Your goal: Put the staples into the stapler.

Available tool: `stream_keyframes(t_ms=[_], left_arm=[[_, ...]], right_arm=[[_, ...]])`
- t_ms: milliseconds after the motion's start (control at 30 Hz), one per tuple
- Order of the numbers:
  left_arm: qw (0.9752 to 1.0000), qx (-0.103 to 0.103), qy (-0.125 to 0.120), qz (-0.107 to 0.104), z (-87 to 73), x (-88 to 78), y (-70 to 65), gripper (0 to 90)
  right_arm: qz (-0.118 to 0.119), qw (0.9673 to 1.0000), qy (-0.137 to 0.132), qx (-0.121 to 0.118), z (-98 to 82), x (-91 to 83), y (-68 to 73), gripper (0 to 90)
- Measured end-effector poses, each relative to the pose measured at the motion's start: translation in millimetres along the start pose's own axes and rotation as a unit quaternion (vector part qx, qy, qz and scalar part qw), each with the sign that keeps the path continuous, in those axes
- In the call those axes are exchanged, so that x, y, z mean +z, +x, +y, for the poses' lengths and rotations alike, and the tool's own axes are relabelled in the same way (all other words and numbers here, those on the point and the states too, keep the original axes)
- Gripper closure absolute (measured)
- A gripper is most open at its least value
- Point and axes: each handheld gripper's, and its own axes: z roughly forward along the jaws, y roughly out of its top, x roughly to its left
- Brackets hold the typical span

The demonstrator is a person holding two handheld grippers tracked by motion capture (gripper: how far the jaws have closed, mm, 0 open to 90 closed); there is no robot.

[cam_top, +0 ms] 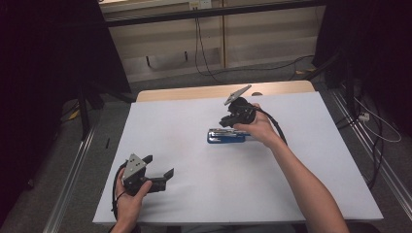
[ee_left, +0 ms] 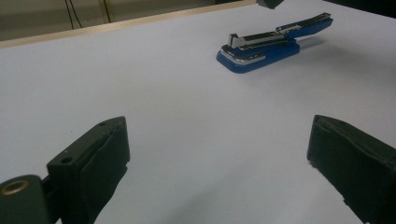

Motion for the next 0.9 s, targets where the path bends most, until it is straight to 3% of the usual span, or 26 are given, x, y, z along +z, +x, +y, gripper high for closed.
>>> stream_keyframes(t_ms=[567, 900], left_arm=[[1.0, -0.003, -0.004, 0.0, 0.0, -0.5, -0.1, 6.0], [1.0, -0.002, -0.002, 0.0, -0.1, -0.2, -0.1, 6.0]], right_arm=[[-0.005, 0.9999, 0.007, -0.012, 9.1, 11.7, -6.9, 79.3], [0.013, 0.9994, 0.005, -0.032, 7.5, 16.3, -12.6, 79.3]])
